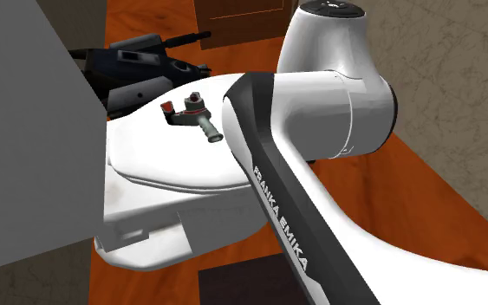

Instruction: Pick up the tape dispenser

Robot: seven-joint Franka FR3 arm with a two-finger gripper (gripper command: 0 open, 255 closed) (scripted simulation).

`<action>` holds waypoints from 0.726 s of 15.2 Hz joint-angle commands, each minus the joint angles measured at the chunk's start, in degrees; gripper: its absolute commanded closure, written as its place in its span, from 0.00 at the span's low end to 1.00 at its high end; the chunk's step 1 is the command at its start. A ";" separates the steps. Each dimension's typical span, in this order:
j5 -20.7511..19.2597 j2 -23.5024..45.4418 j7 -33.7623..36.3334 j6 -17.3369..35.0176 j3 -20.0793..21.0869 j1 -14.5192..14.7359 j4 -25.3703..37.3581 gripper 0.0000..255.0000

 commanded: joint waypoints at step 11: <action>3.27 22.14 6.73 1.89 4.87 2.44 19.12 0.00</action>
